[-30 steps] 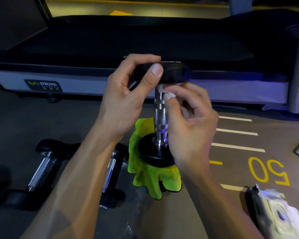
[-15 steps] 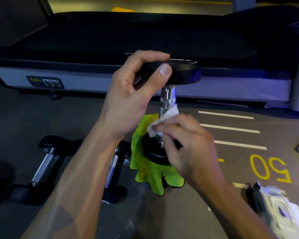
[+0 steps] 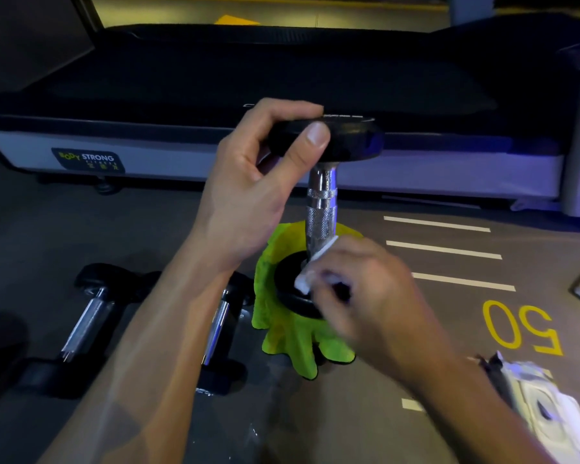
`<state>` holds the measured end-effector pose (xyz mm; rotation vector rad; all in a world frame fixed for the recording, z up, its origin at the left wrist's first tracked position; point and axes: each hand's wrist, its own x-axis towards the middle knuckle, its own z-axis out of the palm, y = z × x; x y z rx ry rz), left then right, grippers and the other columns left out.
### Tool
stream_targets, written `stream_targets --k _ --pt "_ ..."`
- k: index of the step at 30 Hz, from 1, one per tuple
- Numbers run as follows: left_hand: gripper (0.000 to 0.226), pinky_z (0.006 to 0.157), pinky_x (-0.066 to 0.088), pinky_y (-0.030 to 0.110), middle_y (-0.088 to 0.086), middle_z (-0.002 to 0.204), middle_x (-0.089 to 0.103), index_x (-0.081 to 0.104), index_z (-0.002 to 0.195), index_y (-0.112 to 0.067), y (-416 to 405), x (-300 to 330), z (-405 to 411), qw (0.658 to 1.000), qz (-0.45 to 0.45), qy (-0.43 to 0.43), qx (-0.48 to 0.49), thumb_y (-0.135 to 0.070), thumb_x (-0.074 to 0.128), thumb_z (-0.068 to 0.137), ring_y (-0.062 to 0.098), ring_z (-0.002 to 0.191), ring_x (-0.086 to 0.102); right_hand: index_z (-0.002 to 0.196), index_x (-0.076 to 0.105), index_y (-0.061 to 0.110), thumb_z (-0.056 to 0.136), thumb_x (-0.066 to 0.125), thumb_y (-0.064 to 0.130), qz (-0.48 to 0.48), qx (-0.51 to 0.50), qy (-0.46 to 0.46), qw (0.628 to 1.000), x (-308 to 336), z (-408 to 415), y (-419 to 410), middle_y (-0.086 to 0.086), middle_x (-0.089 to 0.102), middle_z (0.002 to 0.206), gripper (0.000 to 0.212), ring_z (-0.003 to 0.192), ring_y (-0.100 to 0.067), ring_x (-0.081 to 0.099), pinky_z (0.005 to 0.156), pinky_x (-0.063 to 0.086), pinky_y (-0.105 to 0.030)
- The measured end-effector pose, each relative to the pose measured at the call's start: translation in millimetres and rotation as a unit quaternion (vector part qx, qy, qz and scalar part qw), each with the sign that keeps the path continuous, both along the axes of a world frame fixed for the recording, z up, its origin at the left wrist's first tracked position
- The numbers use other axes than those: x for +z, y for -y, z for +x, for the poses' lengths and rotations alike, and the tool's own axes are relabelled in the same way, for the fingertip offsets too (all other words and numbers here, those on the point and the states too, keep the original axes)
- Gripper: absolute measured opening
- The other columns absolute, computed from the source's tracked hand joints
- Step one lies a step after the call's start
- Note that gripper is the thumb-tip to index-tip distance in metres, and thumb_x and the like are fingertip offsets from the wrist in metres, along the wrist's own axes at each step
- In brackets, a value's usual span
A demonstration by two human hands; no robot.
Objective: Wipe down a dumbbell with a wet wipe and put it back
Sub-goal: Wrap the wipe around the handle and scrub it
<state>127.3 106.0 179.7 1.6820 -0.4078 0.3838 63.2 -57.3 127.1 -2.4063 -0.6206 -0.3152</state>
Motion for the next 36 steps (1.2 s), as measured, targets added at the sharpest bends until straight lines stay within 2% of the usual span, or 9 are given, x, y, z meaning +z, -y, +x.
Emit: stream_targets --k 5,11,13,17,21,25,29,33,36 --pt "0.019 0.096 0.049 0.027 0.007 0.12 0.066 0.066 0.12 -0.025 -4 -1 -1 1.0 0.008 0.003 -0.029 -0.029 0.063 0.102 0.007 0.107 0.062 0.078 0.067 0.015 0.09 0.056 0.018 -0.063 -0.035 0.032 0.997 -13 -5 -31 -0.001 0.062 0.087 0.017 0.085 -0.028 0.058 0.078 0.052 -0.043" --pt "0.017 0.096 0.045 0.016 -0.002 0.12 0.063 0.06 0.122 -0.017 -12 2 4 0.996 0.018 0.015 -0.087 -0.016 0.055 0.106 -0.003 0.107 0.06 0.07 0.068 0.023 0.081 0.059 0.018 0.125 -0.062 -0.063 0.988 -13 4 15 0.015 0.067 0.085 0.015 0.087 -0.004 0.064 0.075 0.041 -0.011" --pt "0.018 0.101 0.044 0.017 0.0 0.127 0.059 0.057 0.122 -0.019 -13 4 5 0.993 0.034 0.016 -0.113 -0.018 0.051 0.105 -0.002 0.115 0.059 0.071 0.069 0.023 0.083 0.061 0.015 0.158 -0.057 -0.112 0.979 -17 9 23 0.017 0.069 0.093 0.017 0.098 -0.003 0.066 0.08 0.042 -0.011" --pt "0.021 0.102 0.042 0.021 0.009 0.13 0.059 0.058 0.126 -0.025 -19 8 7 0.99 0.131 0.046 -0.034 -0.027 0.046 0.109 0.011 0.116 0.058 0.089 0.078 0.019 0.099 0.065 0.01 0.229 -0.021 -0.197 0.953 -19 0 26 0.022 0.072 0.116 0.019 0.12 0.001 0.062 0.097 0.044 -0.015" --pt "0.029 0.087 0.037 0.011 -0.018 0.103 0.054 0.058 0.136 -0.021 -16 8 2 0.981 0.186 0.035 0.03 -0.03 0.044 0.112 -0.011 0.094 0.052 0.103 0.08 0.02 0.1 0.059 0.022 0.173 -0.015 -0.1 0.98 -16 -19 12 0.038 0.065 0.118 0.021 0.129 0.016 0.051 0.102 0.035 -0.004" --pt "0.026 0.084 0.041 0.017 -0.02 0.101 0.058 0.061 0.131 -0.029 -10 6 1 0.983 0.176 0.027 0.051 -0.039 0.056 0.107 -0.007 0.089 0.056 0.123 0.074 0.028 0.101 0.047 0.033 0.14 -0.027 -0.102 0.985 -10 -36 4 0.033 0.063 0.131 0.035 0.122 0.032 0.04 0.098 0.027 0.004" --pt "0.025 0.095 0.055 0.04 -0.005 0.115 0.068 0.063 0.125 -0.034 -8 5 2 0.983 0.153 0.032 0.093 -0.046 0.061 0.103 0.013 0.105 0.067 0.122 0.075 0.021 0.1 0.052 0.026 0.093 -0.053 -0.022 0.994 -11 -35 -8 0.017 0.07 0.128 0.032 0.123 0.009 0.055 0.105 0.03 -0.001" --pt "0.024 0.096 0.054 0.032 -0.002 0.117 0.069 0.063 0.123 -0.032 -8 7 -2 0.983 0.149 0.037 0.103 -0.045 0.062 0.103 0.012 0.108 0.068 0.093 0.077 0.026 0.086 0.079 0.02 0.208 -0.077 -0.118 0.968 -13 -1 0 0.019 0.074 0.095 0.01 0.093 0.001 0.066 0.078 0.046 -0.009" --pt "0.023 0.096 0.051 0.027 -0.001 0.119 0.069 0.064 0.123 -0.031 -9 6 -4 0.986 0.133 0.032 0.1 -0.044 0.063 0.104 0.012 0.109 0.067 0.081 0.068 0.025 0.078 0.088 0.029 0.222 -0.121 -0.145 0.957 -17 10 -2 0.013 0.072 0.083 0.021 0.083 -0.003 0.066 0.069 0.049 -0.016"
